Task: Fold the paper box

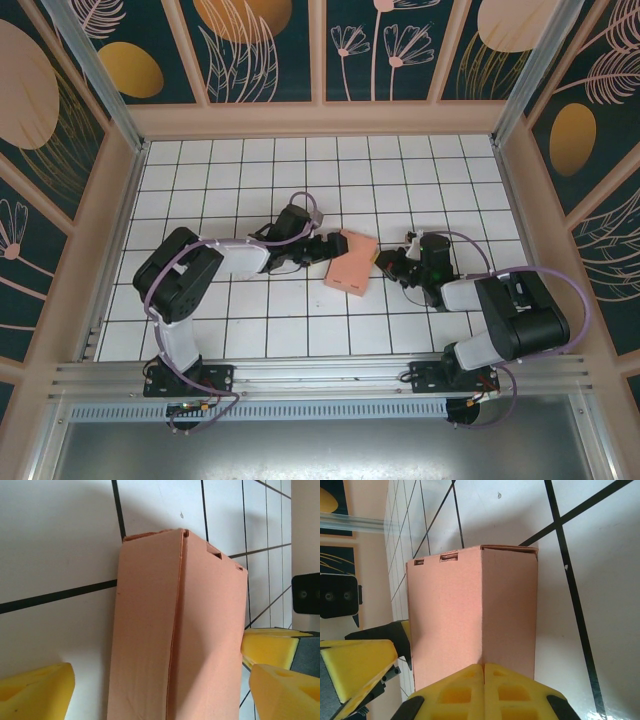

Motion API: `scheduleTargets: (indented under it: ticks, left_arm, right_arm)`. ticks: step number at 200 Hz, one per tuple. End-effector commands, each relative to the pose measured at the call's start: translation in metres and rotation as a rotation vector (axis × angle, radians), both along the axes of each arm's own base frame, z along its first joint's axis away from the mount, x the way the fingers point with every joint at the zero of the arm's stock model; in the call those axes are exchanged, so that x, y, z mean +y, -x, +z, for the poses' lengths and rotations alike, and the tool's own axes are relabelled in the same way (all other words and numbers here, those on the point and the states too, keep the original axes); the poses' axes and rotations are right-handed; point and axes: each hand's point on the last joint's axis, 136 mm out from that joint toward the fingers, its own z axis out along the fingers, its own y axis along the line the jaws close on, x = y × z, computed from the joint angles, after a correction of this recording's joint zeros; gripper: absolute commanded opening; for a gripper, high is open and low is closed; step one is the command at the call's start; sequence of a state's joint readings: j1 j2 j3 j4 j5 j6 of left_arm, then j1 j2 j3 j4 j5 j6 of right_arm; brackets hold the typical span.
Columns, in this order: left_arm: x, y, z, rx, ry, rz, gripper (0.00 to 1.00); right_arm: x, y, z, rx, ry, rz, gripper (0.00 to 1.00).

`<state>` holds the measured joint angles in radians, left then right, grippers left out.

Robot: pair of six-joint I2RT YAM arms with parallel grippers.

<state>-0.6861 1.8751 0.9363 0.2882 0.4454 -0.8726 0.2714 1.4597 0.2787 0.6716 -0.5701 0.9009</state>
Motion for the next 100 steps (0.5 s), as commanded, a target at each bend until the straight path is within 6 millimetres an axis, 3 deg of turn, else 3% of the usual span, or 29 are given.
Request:
scheduleTargets:
  ticks: [1, 43, 49, 67, 100]
  left_arm:
    - [-0.017, 0.026, -0.015, 0.081, 0.007, -0.090, 0.87]
    - [-0.025, 0.039, -0.023, 0.106, 0.000, -0.142, 0.81]
    - [-0.034, 0.035, -0.013, 0.087, 0.022, -0.151, 0.79]
    - [-0.039, 0.037, -0.012, 0.090, 0.034, -0.165, 0.76]
    - [-0.041, 0.035, -0.004, 0.073, 0.046, -0.161, 0.61]
  right_arm:
    - [-0.019, 0.020, -0.039, 0.150, 0.071, -0.062, 0.00]
    - [-0.021, 0.021, -0.037, 0.144, 0.074, -0.068, 0.00]
    - [-0.021, 0.020, -0.036, 0.141, 0.073, -0.070, 0.00]
    - [-0.021, 0.021, -0.037, 0.145, 0.071, -0.067, 0.00]
    - [-0.020, 0.021, -0.035, 0.138, 0.064, -0.063, 0.00]
